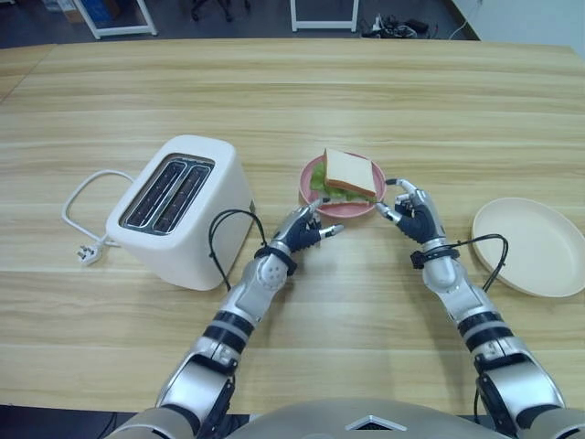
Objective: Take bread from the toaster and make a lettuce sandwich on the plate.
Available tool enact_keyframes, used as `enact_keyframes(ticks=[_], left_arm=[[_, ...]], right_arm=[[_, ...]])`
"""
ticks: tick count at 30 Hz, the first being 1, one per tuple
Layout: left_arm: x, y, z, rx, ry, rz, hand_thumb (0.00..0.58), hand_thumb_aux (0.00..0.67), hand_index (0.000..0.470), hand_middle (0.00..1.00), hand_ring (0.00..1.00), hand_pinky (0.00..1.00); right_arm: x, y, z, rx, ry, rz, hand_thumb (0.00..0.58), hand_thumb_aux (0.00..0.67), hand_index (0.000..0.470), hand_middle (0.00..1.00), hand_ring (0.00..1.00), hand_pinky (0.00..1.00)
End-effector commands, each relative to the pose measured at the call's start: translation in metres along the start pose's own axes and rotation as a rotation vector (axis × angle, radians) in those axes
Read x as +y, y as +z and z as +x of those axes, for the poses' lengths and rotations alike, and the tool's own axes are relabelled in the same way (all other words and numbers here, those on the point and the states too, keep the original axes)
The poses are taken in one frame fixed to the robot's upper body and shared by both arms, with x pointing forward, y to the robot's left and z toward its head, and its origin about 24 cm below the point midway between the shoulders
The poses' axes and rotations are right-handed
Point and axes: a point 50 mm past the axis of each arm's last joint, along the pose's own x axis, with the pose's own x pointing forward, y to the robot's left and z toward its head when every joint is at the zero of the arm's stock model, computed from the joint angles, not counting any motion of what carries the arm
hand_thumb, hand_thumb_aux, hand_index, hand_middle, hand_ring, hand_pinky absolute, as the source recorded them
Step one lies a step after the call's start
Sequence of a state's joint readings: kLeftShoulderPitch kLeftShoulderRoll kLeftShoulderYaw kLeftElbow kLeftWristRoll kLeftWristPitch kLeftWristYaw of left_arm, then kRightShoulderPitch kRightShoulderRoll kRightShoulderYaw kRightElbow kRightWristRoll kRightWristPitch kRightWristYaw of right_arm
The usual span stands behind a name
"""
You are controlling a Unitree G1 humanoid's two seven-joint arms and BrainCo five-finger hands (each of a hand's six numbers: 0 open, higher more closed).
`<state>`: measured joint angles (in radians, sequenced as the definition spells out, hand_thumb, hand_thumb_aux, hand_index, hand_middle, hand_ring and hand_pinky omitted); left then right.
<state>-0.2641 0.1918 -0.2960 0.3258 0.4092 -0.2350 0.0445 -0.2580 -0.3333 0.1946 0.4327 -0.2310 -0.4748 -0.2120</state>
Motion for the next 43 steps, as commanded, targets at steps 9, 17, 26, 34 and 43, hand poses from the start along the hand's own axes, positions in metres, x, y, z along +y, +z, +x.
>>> enact_keyframes(ticks=[9, 17, 26, 34, 43], left_arm=[[0.019, 0.01, -0.029, -0.062, 0.351, -0.603, 0.0, 0.0, 0.0, 0.0, 0.0, 0.0], [0.017, 0.003, -0.038, -0.026, 0.356, -0.626, 0.0, 0.0, 0.0, 0.0, 0.0, 0.0], [0.02, 0.0, -0.035, -0.027, 0.365, -0.626, 0.0, 0.0, 0.0, 0.0, 0.0, 0.0], [0.025, -0.003, -0.029, -0.051, 0.392, -0.631, 0.0, 0.0, 0.0, 0.0, 0.0, 0.0], [0.03, -0.005, -0.023, -0.069, 0.422, -0.637, 0.0, 0.0, 0.0, 0.0, 0.0, 0.0]], right_arm=[[-0.014, 0.026, -0.035, 0.119, -0.173, 0.278, 0.0, 0.0, 0.0, 0.0, 0.0, 0.0], [0.014, 0.024, -0.048, 0.182, -0.099, 0.305, 0.0, 0.0, 0.0, 0.0, 0.0, 0.0], [0.009, 0.02, -0.047, 0.192, -0.112, 0.285, 0.0, 0.0, 0.0, 0.0, 0.0, 0.0], [0.009, 0.015, -0.036, 0.186, -0.131, 0.298, 0.0, 0.0, 0.0, 0.0, 0.0, 0.0], [0.009, 0.019, -0.013, 0.174, -0.128, 0.332, 0.0, 0.0, 0.0, 0.0, 0.0, 0.0]])
